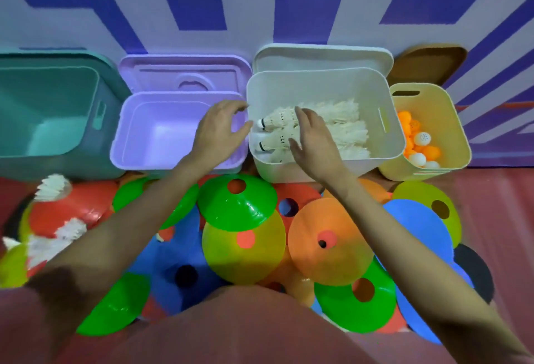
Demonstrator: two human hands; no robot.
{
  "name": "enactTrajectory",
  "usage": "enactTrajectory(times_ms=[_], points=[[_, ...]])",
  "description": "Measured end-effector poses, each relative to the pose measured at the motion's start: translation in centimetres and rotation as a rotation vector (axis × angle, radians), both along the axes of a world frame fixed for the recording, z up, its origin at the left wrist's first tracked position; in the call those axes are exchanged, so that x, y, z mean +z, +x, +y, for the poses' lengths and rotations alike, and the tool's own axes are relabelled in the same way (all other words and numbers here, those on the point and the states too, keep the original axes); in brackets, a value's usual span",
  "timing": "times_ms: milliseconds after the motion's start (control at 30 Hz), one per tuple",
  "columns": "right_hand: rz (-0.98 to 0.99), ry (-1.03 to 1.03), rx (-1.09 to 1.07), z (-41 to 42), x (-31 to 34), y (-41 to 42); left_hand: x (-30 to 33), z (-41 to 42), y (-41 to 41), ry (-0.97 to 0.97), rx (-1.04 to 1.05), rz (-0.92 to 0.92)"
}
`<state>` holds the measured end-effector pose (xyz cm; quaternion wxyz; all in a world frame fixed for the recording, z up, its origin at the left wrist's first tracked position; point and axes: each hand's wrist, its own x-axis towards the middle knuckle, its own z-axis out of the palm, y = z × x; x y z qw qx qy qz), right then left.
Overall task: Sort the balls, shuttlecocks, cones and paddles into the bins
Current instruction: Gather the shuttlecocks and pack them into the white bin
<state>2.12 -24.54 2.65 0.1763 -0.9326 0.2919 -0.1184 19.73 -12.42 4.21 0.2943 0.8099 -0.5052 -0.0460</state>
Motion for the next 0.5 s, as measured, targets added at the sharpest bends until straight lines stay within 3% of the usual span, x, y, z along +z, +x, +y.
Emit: enactTrajectory(times_ms=[200,500], points=[[-0.024,0.002,0.2,9.0,0.9,4.2,-2.1,12.5,3.0,0.043,0.139,0.028],[0.151,0.026,0.409,22.5,-1.3,11.4,-4.7,27.3,8.0,0.065,0.29,0.106]])
